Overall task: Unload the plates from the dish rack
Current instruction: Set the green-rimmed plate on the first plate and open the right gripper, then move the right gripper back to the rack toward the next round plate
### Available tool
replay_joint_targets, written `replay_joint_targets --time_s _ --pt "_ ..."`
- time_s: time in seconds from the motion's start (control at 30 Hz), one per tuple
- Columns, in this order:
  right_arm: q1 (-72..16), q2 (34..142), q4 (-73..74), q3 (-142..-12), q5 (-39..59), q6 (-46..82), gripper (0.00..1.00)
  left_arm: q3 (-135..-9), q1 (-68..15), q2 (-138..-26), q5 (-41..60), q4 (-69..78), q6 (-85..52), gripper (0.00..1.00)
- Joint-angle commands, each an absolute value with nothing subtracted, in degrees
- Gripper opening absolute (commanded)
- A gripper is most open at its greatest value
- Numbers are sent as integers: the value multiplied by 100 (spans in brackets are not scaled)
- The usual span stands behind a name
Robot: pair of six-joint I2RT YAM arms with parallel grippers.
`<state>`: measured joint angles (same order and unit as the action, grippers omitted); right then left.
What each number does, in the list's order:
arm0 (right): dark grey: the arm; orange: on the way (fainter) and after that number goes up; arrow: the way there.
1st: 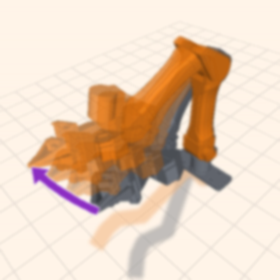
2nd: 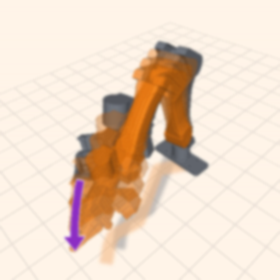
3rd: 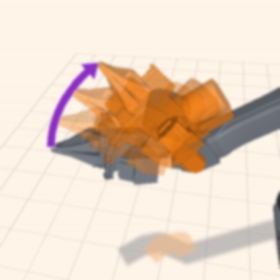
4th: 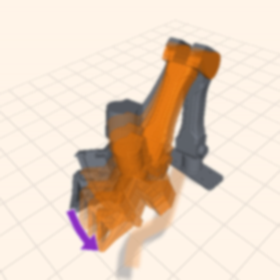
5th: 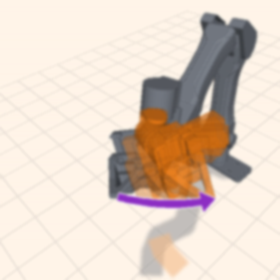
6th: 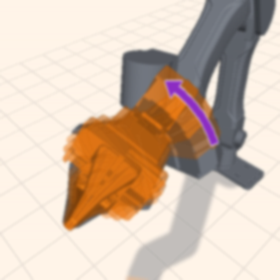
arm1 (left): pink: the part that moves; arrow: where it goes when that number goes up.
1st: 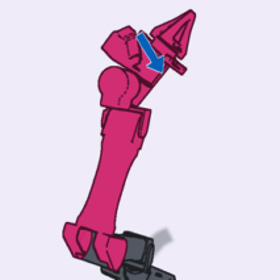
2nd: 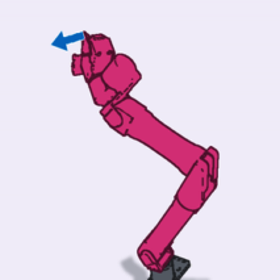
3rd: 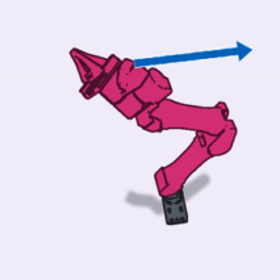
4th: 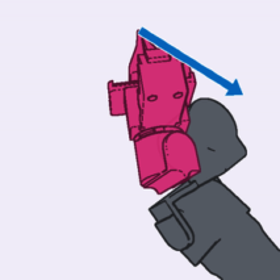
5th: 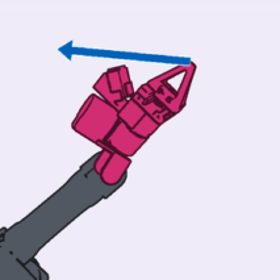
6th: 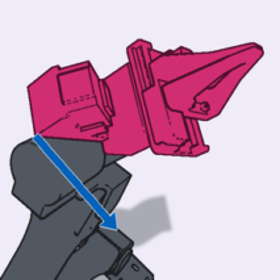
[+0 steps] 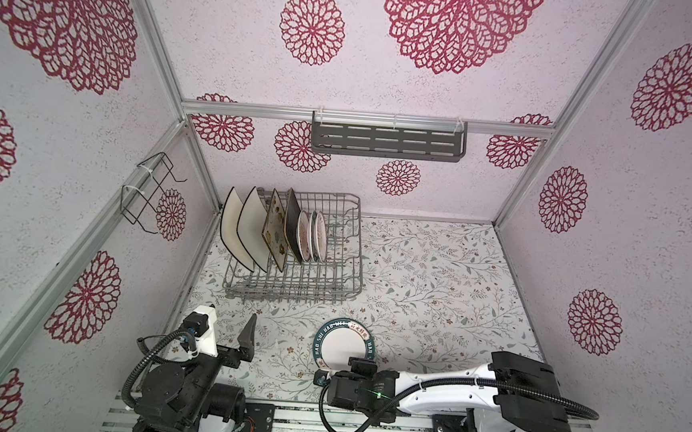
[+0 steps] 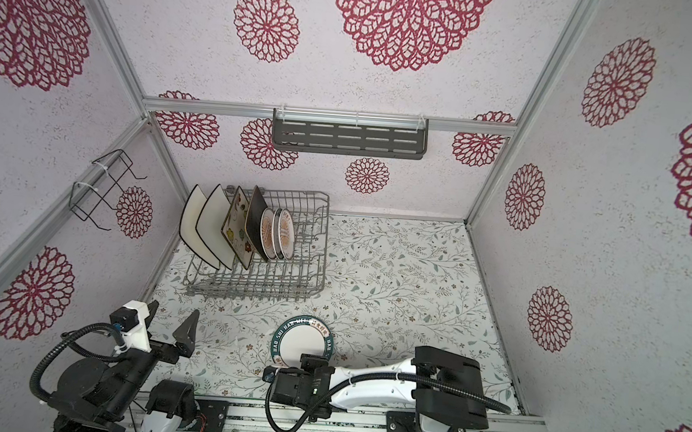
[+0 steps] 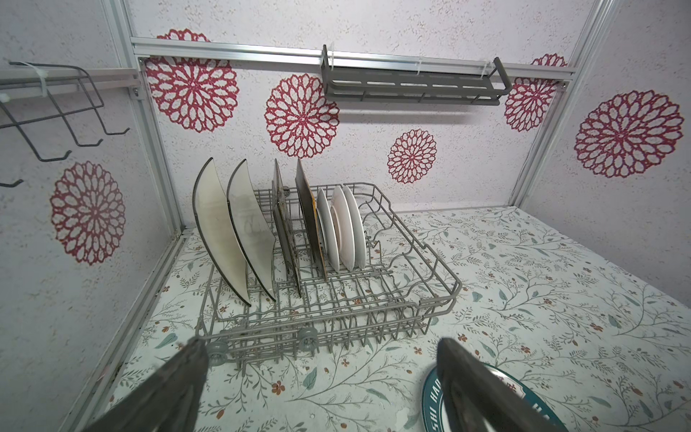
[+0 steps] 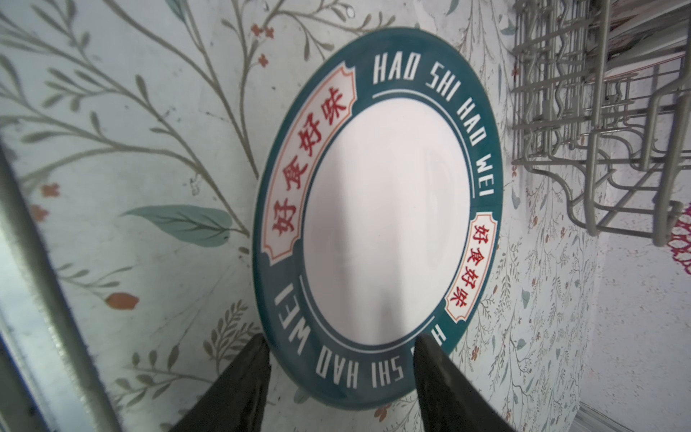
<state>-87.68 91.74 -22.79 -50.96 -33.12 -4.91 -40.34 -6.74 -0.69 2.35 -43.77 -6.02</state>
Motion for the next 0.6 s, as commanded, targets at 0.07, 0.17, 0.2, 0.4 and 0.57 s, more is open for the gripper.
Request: replay_joint_targets --time_s 0.07,0.17,0.2,0.4,0.57 --pt "-8728 8852 -2502 -5049 -3236 -330 65 -4008 -668 -9 299 -4302 -536 97" --pt "-8728 8620 -2522 -5043 -2876 -435 70 -4008 -667 -9 308 -4306 -528 97" --pt "-8728 8546 -2518 -5061 -2774 -464 72 -4001 -664 -9 316 -4301 -527 97" --pt "-8575 8306 -2455 -5475 -2537 -468 83 -3990 -663 -11 301 -4285 -527 97" --pt "-7948 7970 -1979 -5942 -2433 -306 99 -3990 -668 -9 308 -4286 -528 97"
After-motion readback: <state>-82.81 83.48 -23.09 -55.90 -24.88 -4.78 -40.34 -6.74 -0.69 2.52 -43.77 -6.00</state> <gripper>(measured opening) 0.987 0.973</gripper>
